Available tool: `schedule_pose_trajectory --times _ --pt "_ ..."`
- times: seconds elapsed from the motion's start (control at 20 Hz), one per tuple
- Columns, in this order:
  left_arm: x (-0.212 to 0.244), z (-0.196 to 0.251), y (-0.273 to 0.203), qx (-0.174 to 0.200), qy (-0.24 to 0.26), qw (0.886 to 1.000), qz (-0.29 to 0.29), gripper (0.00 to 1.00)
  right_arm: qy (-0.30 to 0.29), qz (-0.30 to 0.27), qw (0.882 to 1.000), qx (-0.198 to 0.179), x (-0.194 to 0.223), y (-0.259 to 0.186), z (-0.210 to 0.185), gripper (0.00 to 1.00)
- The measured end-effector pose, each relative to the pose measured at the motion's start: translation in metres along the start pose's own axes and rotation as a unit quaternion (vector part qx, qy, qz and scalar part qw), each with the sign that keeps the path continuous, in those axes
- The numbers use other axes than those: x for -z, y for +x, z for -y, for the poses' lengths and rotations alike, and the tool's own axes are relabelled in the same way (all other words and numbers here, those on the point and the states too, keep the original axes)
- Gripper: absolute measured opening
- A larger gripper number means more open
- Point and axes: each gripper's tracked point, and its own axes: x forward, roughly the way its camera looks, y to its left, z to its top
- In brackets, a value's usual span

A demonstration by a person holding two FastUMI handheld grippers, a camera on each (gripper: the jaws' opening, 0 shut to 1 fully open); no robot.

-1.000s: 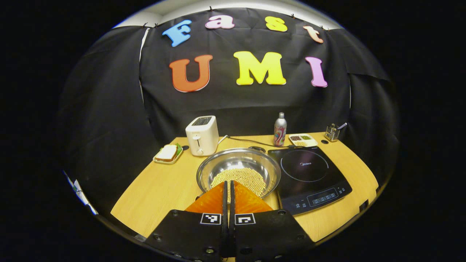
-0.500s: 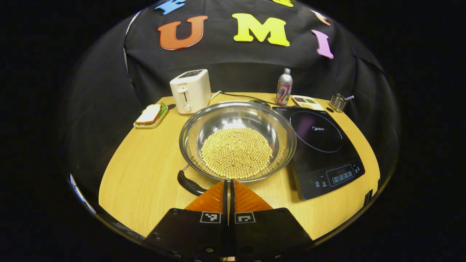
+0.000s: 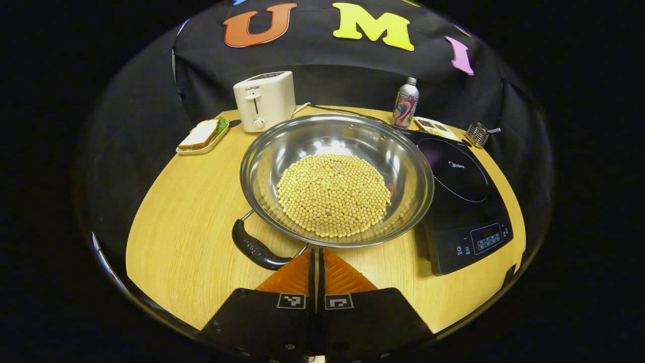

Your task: First push the handle of the pot to place it horizontally, then grasp the pot with both hands and set it on the induction cooktop.

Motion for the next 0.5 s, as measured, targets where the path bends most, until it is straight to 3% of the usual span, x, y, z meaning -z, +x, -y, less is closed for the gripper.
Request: schedule_pose_trajectory --times 0.05,0.1,0.15,0.2,0.25,0.3,0.35,0.4,0.45,0.5 --pt "-0.001 -0.006 0.001 -0.01 0.003 1.0 0.004 0.0 0.0 0.001 1.0 0.001 0.0 0.0 0.0 1.0" --pt "0.0 -0.01 0.004 -0.016 0.004 1.0 0.007 0.1 0.002 0.002 1.0 0.002 0.001 -0.001 0.0 0.99" --pt "0.0 -0.013 0.005 -0.017 -0.001 1.0 0.007 0.0 0.003 0.002 1.0 0.002 0.0 -0.002 0.0 1.0" --pt "-0.001 -0.016 0.005 -0.022 -0.003 1.0 0.011 0.0 0.003 0.001 1.0 0.003 0.001 -0.002 0.001 0.99" --pt "-0.002 -0.02 0.006 -0.025 -0.004 1.0 0.011 0.11 0.004 0.003 1.0 0.004 0.001 -0.002 0.0 0.99" --pt "-0.003 -0.024 0.008 -0.027 -0.007 1.0 0.012 0.0 0.004 0.004 1.0 0.004 0.0 -0.002 0.0 0.99" --pt "-0.004 -0.027 0.009 -0.028 -0.01 1.0 0.011 0.0 0.005 0.005 1.0 0.003 -0.001 -0.002 0.0 0.99" --pt "-0.005 -0.03 0.009 -0.028 -0.015 0.999 0.011 0.1 0.005 0.007 1.0 0.003 -0.001 -0.002 0.0 1.0" --pt "-0.006 -0.033 0.01 -0.029 -0.019 0.999 0.012 0.0 0.006 0.007 1.0 0.003 -0.001 -0.002 -0.001 0.99" --pt "-0.007 -0.036 0.01 -0.03 -0.025 0.999 0.012 0.1 0.006 0.008 1.0 0.003 -0.001 -0.002 -0.001 0.99"
